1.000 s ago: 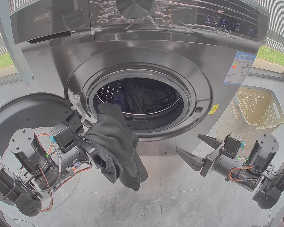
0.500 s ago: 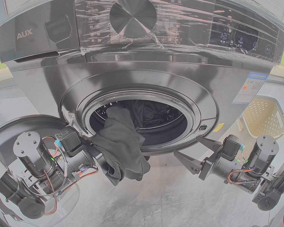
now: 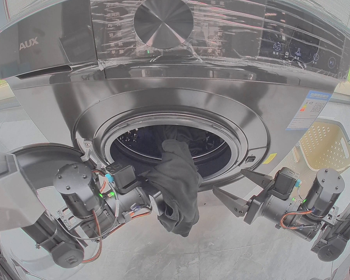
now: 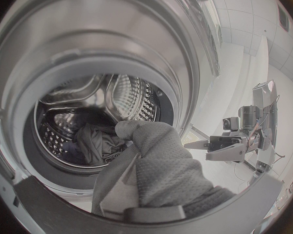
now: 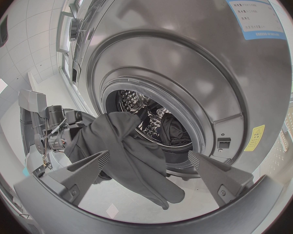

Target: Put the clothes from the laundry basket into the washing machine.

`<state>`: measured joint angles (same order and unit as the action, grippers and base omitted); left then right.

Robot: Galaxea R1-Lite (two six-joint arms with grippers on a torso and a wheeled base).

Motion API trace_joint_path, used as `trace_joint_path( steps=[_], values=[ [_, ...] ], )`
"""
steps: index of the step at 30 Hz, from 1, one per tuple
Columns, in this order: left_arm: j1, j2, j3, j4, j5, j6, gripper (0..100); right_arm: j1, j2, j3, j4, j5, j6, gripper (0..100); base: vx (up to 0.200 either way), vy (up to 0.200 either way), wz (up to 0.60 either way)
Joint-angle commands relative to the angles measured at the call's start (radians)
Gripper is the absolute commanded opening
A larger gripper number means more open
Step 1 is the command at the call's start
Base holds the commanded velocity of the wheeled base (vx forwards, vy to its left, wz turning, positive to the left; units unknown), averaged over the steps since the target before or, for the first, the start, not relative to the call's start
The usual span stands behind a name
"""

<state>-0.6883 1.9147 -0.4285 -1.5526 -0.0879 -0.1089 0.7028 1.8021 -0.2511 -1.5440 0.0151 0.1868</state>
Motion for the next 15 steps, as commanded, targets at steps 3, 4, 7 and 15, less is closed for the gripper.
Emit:
trace_joint_path(
  steps=[3,4,7,15],
  values=[
    [0.003,0.141,-0.125,-0.003,-0.015,-0.009,0,0.003,-0.003,-0.001,-0.001,-0.001,0.0,100,0.0,0.0,0.0],
    [0.007,0.159,-0.148,-0.001,-0.013,-0.009,0,0.003,-0.003,-0.001,-0.001,-0.001,0.0,100,0.0,0.0,0.0],
    [0.023,0.218,-0.216,-0.001,-0.01,-0.009,0,0.009,-0.003,-0.001,-0.001,-0.001,0.0,100,0.0,0.0,0.0],
    [0.089,0.356,-0.434,0.009,0.0,-0.009,0,0.009,-0.003,-0.001,-0.001,-0.001,0.0,100,0.0,0.0,0.0]
  ],
)
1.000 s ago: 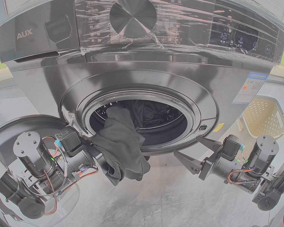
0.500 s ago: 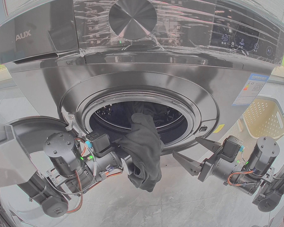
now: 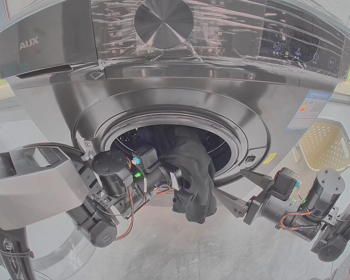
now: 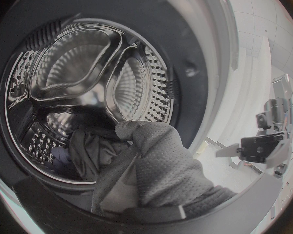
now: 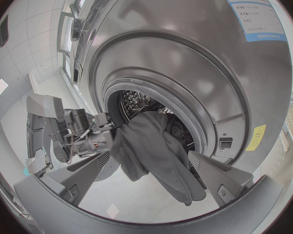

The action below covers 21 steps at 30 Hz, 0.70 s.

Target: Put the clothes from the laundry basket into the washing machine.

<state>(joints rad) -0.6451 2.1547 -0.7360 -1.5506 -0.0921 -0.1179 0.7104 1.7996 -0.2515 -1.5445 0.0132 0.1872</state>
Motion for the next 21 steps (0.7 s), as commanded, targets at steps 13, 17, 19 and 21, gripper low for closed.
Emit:
trace_joint_path(
  steps=[13,17,19,21],
  values=[
    [0.085,0.235,-0.505,0.27,0.06,0.004,0,0.003,0.004,0.0,0.0,0.001,0.005,100,0.0,0.0,0.0],
    [0.093,0.28,-0.617,0.337,0.065,0.001,0,0.003,0.006,0.0,0.0,0.001,0.005,100,0.0,0.0,0.0],
    [0.102,0.306,-0.685,0.368,0.089,0.003,0,0.003,0.007,0.0,0.0,0.001,0.005,100,0.0,0.0,0.0],
    [0.113,0.332,-0.766,0.403,0.112,0.001,0,0.003,0.007,0.0,0.0,0.001,0.005,100,0.0,0.0,0.0]
  ],
)
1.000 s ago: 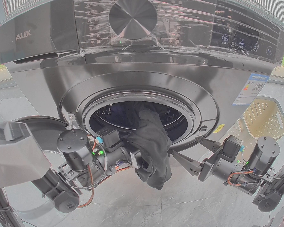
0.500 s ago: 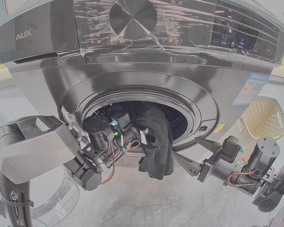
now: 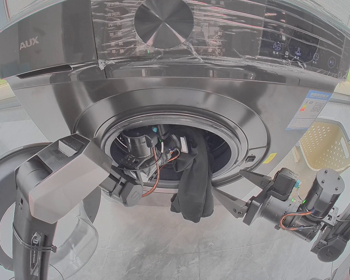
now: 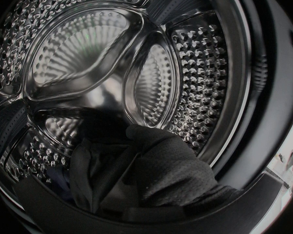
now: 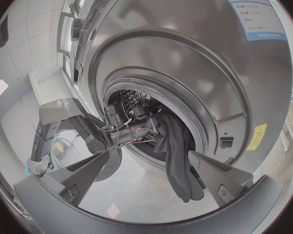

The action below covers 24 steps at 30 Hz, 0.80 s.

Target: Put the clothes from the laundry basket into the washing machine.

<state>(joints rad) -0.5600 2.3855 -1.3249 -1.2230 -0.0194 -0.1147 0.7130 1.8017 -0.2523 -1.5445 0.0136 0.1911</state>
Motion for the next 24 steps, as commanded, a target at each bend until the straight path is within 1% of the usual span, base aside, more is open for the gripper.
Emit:
trace_joint_path(
  steps=[1,2,4,5,6,7,9,12,13,18,22,23,24],
  values=[
    [0.034,0.11,-0.212,0.091,0.049,-0.002,0,0.0,0.005,0.001,0.0,0.002,0.001,100,0.0,0.0,0.0],
    [0.045,0.129,-0.283,0.126,0.076,-0.005,0,0.0,0.005,-0.001,0.0,0.0,0.001,100,0.0,0.0,0.0],
    [0.048,0.139,-0.318,0.146,0.095,-0.008,0,0.0,0.004,-0.001,0.0,0.0,0.001,100,0.0,0.0,0.0],
    [0.051,0.153,-0.379,0.178,0.116,-0.017,0,0.0,0.004,-0.001,0.0,0.002,0.001,100,0.0,0.0,0.0],
    [0.052,0.161,-0.412,0.195,0.127,-0.023,0,0.0,0.004,-0.001,0.0,0.002,0.001,100,0.0,0.0,0.0],
    [0.052,0.162,-0.415,0.198,0.128,-0.023,0,0.0,0.004,-0.001,0.0,0.0,0.001,100,0.0,0.0,0.0],
    [0.049,0.178,-0.467,0.227,0.147,-0.028,0,0.0,0.004,-0.001,0.0,0.0,0.001,100,0.0,0.0,0.0],
    [0.046,0.184,-0.471,0.232,0.147,-0.028,0,0.0,0.004,0.001,0.0,0.002,0.001,100,0.0,0.0,0.0],
    [0.045,0.187,-0.471,0.23,0.147,-0.028,100,0.0,0.002,-0.001,0.0,0.002,0.001,100,0.0,0.0,0.0],
    [0.042,0.178,-0.451,0.234,0.148,-0.031,100,0.0,0.002,-0.001,0.0,0.002,0.001,100,0.0,0.0,0.0],
    [0.029,0.095,-0.312,0.272,0.148,-0.03,100,0.0,0.004,-0.001,0.0,0.002,0.001,100,0.0,0.0,0.0],
    [0.028,0.092,-0.306,0.275,0.147,-0.03,100,0.0,0.004,-0.001,0.0,0.002,0.001,100,0.0,0.0,0.0],
    [0.019,0.058,-0.249,0.304,0.139,-0.03,100,0.0,0.004,-0.001,0.0,0.002,0.001,100,0.0,0.0,0.0]
  ],
)
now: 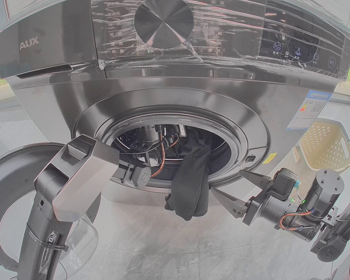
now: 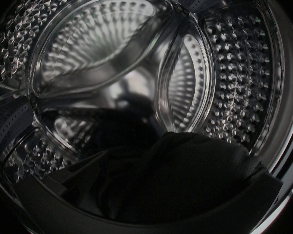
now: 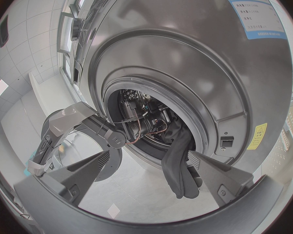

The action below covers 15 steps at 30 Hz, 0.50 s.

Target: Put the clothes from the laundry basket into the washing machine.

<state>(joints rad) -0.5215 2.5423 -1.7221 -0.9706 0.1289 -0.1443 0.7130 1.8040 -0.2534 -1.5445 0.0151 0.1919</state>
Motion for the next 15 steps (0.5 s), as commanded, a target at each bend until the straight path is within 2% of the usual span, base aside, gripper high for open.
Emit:
trace_joint_path(
  steps=[1,5,9,15],
  values=[
    [-0.022,-0.106,0.164,0.061,-0.011,0.0,100,0.0,0.001,-0.001,0.0,0.0,0.0,100,0.0,0.0,0.0],
    [-0.031,-0.151,0.257,0.105,-0.031,0.002,100,0.0,0.001,0.0,0.0,0.0,0.0,100,0.0,0.0,0.0],
    [-0.051,-0.165,0.326,0.124,-0.072,0.003,100,0.0,0.0,0.0,0.0,0.0,0.0,100,0.0,0.0,0.0],
    [-0.08,-0.145,0.358,0.121,-0.103,0.011,100,0.006,0.001,0.0,0.0,0.0,0.0,100,0.0,0.0,0.0]
  ],
)
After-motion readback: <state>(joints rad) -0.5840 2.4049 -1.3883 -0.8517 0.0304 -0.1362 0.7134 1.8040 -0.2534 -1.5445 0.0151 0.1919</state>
